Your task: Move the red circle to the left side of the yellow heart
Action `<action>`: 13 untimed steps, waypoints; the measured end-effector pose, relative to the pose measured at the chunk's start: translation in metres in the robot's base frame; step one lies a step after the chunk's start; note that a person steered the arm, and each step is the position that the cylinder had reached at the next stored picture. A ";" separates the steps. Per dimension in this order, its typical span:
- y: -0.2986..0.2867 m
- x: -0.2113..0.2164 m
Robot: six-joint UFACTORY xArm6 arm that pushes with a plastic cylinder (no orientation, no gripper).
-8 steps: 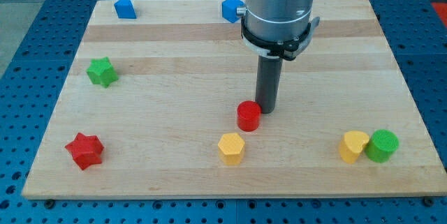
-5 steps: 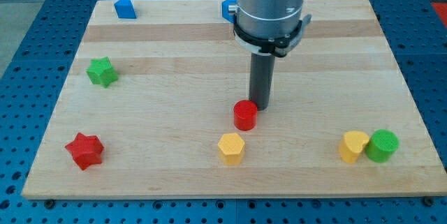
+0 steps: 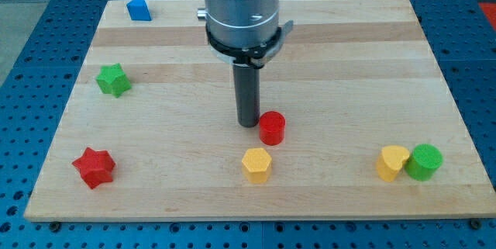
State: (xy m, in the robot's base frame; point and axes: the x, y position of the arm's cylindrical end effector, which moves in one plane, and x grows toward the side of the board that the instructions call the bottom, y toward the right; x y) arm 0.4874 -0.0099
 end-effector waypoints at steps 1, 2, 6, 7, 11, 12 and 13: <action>0.018 0.011; 0.029 0.027; 0.073 0.049; 0.087 0.049; 0.098 0.036; 0.114 0.036; 0.125 0.035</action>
State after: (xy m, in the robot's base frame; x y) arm 0.5227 0.1148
